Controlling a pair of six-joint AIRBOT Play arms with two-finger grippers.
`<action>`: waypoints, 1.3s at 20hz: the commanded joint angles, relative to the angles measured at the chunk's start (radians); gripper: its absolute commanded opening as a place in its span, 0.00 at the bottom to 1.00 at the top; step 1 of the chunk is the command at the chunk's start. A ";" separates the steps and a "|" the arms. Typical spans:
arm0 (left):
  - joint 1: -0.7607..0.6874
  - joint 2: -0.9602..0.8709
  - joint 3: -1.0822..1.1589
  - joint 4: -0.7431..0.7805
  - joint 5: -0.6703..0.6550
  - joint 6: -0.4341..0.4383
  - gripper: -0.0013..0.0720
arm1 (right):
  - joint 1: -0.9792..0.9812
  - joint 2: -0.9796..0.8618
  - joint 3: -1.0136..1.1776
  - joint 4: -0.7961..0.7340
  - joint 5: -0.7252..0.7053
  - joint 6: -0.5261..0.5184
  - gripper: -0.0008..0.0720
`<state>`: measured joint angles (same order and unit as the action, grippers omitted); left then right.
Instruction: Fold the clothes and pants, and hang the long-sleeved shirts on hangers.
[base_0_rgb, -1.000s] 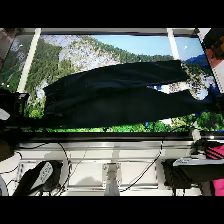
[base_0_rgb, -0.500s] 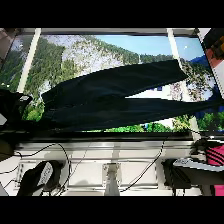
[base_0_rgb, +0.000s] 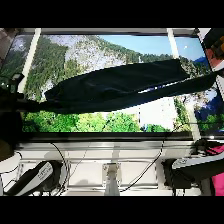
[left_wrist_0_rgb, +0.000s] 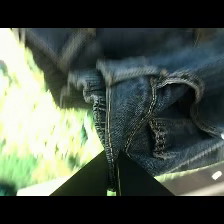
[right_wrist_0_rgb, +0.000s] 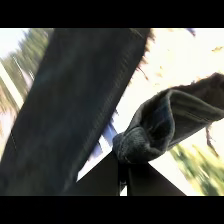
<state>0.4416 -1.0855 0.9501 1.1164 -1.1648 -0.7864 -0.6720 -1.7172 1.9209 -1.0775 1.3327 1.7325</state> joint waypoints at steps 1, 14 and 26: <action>0.035 -0.114 0.092 -0.172 0.043 0.010 0.04 | 0.082 -0.105 0.145 -0.023 -0.036 0.105 0.03; 0.072 -0.360 0.130 -0.756 0.369 0.010 0.04 | 0.222 -0.172 0.153 0.037 -0.344 0.248 0.03; -0.067 -0.487 0.149 -1.371 0.993 0.010 0.67 | 0.273 -0.286 0.154 0.264 -0.852 0.420 0.38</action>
<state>0.3996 -1.5383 1.0866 -0.0513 -0.3260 -0.7773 -0.4011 -1.9823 2.0712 -0.9314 0.6033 2.2322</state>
